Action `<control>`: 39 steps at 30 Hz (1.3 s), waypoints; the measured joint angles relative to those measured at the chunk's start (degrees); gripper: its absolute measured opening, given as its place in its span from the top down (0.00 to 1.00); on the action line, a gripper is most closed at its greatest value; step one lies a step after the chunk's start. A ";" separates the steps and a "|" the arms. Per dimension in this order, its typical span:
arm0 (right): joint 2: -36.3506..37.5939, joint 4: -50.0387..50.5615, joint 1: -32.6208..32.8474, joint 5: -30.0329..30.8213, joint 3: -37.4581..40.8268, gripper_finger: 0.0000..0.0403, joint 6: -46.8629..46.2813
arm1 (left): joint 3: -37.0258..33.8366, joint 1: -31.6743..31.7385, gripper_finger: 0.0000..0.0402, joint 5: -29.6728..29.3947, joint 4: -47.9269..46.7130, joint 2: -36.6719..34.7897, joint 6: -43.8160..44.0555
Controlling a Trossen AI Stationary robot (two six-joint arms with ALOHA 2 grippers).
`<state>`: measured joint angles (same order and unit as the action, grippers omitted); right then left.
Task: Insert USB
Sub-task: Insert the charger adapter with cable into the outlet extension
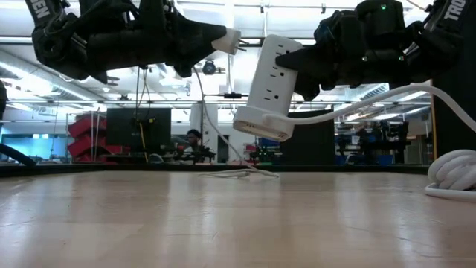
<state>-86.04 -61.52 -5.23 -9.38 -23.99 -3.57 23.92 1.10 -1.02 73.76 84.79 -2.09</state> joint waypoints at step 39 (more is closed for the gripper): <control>0.02 1.06 0.39 1.19 -0.16 0.36 0.05 | 1.64 0.00 0.69 0.12 -1.86 4.50 0.87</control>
<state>-86.02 -60.45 -4.84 -8.19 -24.14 -3.52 25.56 1.10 -0.90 71.90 89.30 -1.22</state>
